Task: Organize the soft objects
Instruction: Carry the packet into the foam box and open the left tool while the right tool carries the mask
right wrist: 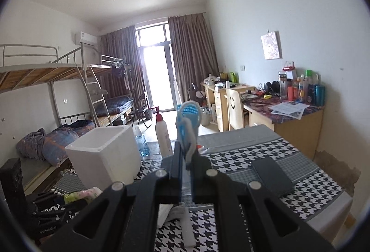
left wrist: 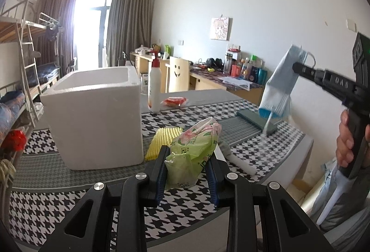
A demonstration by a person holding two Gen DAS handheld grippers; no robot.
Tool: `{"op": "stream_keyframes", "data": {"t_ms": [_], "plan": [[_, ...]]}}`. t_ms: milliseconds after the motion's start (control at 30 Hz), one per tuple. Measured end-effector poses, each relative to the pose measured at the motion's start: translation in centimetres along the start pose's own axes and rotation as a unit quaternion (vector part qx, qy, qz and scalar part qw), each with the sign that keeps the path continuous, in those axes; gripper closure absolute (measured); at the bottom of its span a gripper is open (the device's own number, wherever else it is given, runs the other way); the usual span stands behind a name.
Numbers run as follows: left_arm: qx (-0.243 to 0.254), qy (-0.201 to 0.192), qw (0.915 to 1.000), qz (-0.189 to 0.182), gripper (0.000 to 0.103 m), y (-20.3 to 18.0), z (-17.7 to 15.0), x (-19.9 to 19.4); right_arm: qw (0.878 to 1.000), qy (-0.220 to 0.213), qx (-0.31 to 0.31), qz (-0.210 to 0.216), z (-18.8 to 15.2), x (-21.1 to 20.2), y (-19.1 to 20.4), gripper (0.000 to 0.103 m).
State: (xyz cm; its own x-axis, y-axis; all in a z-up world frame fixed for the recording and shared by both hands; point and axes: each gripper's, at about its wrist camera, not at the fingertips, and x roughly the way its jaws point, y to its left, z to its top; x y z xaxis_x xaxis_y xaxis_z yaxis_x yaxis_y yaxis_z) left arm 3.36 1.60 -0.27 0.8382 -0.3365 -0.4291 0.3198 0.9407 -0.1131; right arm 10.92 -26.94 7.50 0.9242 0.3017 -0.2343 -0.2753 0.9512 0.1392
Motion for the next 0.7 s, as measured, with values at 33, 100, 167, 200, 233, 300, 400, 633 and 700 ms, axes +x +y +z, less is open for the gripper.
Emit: {"op": "stream_keyframes", "data": {"t_ms": [33, 100, 167, 200, 233, 300, 400, 633, 700], "plan": [[-0.001, -0.002, 1.0, 0.001, 0.071, 0.0, 0.2, -0.2, 1.0, 0.002, 0.0, 0.003, 0.0, 0.1, 0.0, 0.095], [0.0, -0.008, 1.0, 0.003, 0.071, 0.0, 0.6, -0.5, 1.0, 0.005, 0.0, 0.007, -0.2, 0.3, 0.2, 0.095], [0.0, -0.013, 0.9999, 0.005, 0.071, 0.0, 0.9, -0.7, 1.0, 0.008, 0.0, 0.012, -0.4, 0.5, 0.3, 0.095], [0.0, -0.014, 0.9999, 0.004, 0.071, -0.1, 1.1, -0.8, 1.0, 0.01, 0.0, 0.014, -0.4, 0.6, 0.3, 0.095], [0.001, -0.016, 0.9999, 0.003, 0.071, -0.1, 1.2, -0.8, 1.0, 0.011, -0.001, 0.016, -0.6, 0.6, 0.5, 0.095], [0.001, -0.018, 0.9998, 0.003, 0.071, 0.0, 1.4, -1.0, 1.0, 0.014, -0.001, 0.023, -0.7, 0.9, 0.7, 0.096], [0.002, -0.02, 0.9998, 0.004, 0.071, 0.0, 1.7, -1.1, 0.999, 0.015, -0.006, 0.03, -0.7, 1.1, 1.2, 0.096], [-0.001, -0.028, 0.9996, 0.01, 0.071, 0.1, 3.0, -1.4, 0.999, 0.017, -0.01, 0.045, -0.4, 1.9, 1.8, 0.096], [0.0, -0.031, 0.9995, 0.012, 0.071, 0.2, 3.4, -1.4, 0.998, 0.017, -0.01, 0.051, -0.3, 2.1, 1.9, 0.096]]}}
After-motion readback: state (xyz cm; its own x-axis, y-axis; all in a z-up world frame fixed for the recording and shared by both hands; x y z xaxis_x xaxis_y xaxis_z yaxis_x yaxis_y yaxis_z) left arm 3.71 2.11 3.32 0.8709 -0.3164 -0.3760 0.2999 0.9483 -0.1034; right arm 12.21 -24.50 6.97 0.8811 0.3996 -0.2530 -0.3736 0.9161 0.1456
